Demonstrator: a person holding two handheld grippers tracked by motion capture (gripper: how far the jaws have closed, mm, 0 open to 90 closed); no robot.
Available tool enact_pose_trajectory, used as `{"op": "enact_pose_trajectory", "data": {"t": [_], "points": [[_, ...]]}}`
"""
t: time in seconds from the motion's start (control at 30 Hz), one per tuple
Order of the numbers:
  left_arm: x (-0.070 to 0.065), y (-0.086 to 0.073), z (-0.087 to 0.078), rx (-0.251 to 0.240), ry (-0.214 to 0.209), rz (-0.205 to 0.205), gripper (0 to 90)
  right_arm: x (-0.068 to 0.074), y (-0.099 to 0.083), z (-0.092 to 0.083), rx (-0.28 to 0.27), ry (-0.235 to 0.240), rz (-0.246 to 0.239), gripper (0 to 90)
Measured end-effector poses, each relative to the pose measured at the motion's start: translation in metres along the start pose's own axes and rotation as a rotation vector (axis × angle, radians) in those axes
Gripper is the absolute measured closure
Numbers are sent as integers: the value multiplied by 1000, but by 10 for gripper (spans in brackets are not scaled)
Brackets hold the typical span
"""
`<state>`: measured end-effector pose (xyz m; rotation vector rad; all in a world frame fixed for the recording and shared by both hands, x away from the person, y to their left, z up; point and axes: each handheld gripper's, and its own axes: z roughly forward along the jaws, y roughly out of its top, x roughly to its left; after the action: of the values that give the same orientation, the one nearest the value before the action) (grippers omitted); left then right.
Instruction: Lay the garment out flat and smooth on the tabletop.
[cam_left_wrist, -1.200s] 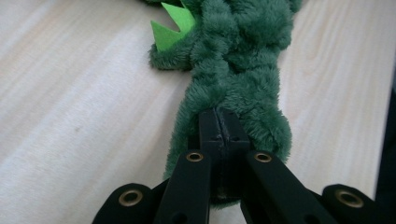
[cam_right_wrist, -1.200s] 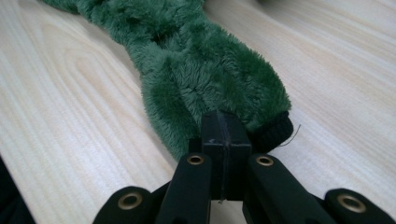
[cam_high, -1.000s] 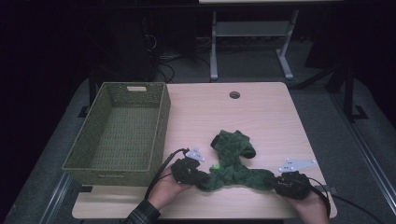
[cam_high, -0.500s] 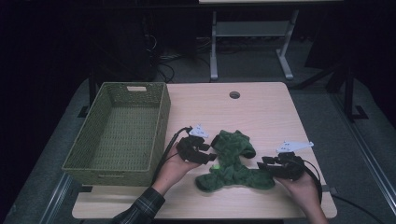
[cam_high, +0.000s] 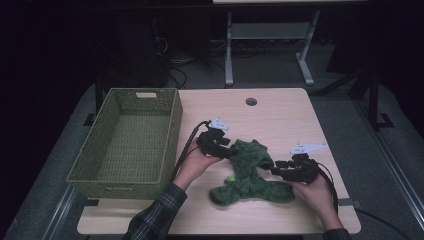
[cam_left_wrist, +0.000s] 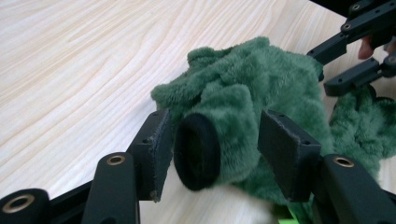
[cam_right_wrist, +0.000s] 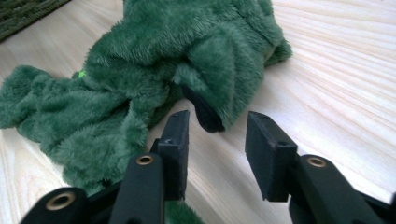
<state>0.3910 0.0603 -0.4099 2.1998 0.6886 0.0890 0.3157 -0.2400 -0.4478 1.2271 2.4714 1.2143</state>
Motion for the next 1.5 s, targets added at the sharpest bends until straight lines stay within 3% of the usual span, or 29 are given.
{"op": "enact_pose_trajectory", "data": {"t": [0.2,0.3,0.47,0.6,0.67,0.7,0.8,1.0,1.03,1.1,1.4,1.5], "points": [[5,-3,12,36,-29,-10,467,1,9,5,-8,16,-5,595],[6,-7,15,56,-44,-16,585,0,11,12,11,6,-11,662],[4,-10,19,96,-57,16,831,1,12,16,35,-15,-33,794],[-1,-4,4,73,-40,45,853,0,15,7,36,-31,-52,812],[-2,-2,-1,50,-33,36,855,0,18,2,31,-40,-60,813],[-3,0,-11,29,-19,32,855,1,25,-8,-3,-38,-68,816],[-5,3,-26,-15,7,11,857,3,34,-17,-26,-51,-87,819],[-5,0,-39,-17,38,-22,858,8,52,-33,-80,-65,-136,823],[-5,-3,-39,-8,44,-29,859,9,57,-35,-83,-73,-160,825],[-4,-11,-34,34,58,-41,860,7,57,-33,-72,-73,-163,826],[1,-42,-5,193,56,-86,863,-9,35,7,75,-23,-106,836],[1,-48,3,207,43,-97,864,-11,30,13,89,-14,-100,836]]}}
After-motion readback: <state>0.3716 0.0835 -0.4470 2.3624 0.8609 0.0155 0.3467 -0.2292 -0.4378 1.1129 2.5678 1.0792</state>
